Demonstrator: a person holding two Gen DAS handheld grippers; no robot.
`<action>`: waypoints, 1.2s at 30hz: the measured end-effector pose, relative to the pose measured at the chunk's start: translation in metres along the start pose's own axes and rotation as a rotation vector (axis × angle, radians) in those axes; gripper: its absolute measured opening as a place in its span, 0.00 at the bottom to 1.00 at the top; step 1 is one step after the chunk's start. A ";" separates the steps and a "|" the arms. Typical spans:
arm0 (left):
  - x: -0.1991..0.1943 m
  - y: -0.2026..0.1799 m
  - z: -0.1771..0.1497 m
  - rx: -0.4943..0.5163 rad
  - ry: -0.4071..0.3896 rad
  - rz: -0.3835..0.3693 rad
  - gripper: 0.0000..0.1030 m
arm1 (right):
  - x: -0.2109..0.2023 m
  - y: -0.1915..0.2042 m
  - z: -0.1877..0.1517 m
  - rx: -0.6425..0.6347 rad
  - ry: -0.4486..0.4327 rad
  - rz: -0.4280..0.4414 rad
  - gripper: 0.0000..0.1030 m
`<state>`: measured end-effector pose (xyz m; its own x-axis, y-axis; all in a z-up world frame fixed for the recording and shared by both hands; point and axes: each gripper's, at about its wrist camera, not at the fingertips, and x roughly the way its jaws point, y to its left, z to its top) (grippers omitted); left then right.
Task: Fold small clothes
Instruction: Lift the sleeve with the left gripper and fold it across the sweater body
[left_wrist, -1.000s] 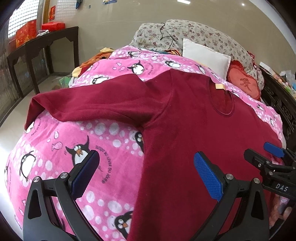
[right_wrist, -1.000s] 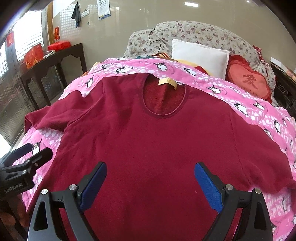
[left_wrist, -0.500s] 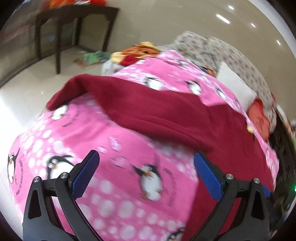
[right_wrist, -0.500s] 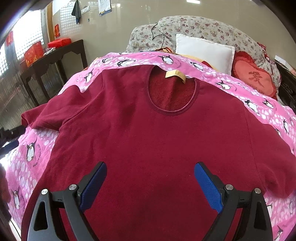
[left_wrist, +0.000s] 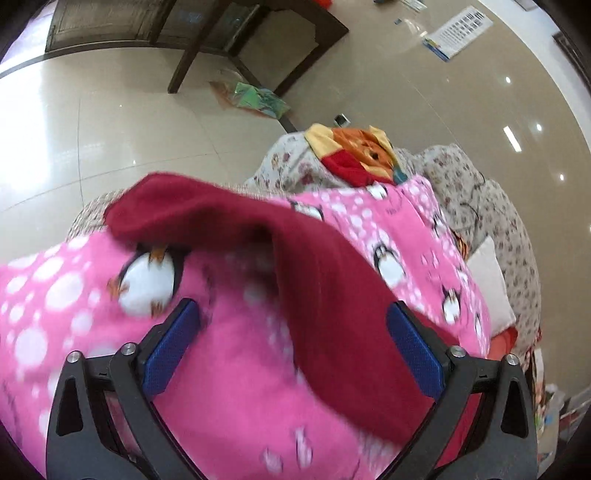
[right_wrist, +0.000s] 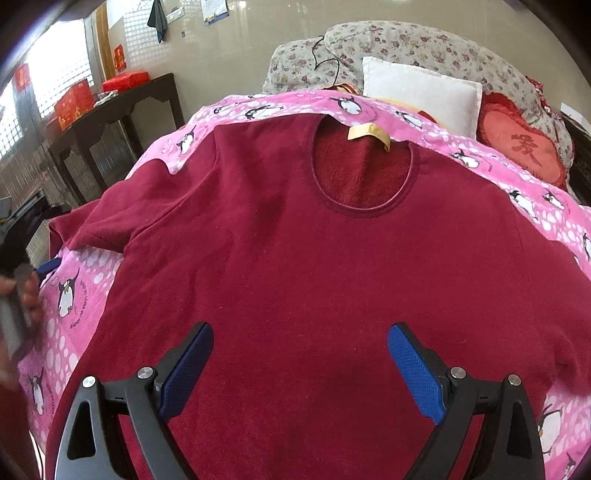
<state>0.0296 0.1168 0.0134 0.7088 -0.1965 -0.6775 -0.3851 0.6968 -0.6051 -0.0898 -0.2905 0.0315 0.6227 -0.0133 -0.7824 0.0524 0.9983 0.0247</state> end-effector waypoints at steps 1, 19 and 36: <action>0.002 0.000 0.003 0.004 -0.015 -0.002 0.75 | 0.001 -0.002 0.000 0.005 0.005 0.002 0.92; -0.087 -0.224 -0.113 0.584 0.080 -0.533 0.12 | -0.078 -0.094 0.009 0.233 -0.162 -0.019 0.92; -0.066 -0.203 -0.210 0.941 0.334 -0.513 0.77 | -0.077 -0.095 0.004 0.103 -0.141 0.014 0.92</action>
<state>-0.0628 -0.1564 0.0935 0.4067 -0.6867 -0.6025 0.6067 0.6962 -0.3838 -0.1393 -0.3846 0.0915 0.7266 -0.0142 -0.6869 0.1177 0.9876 0.1041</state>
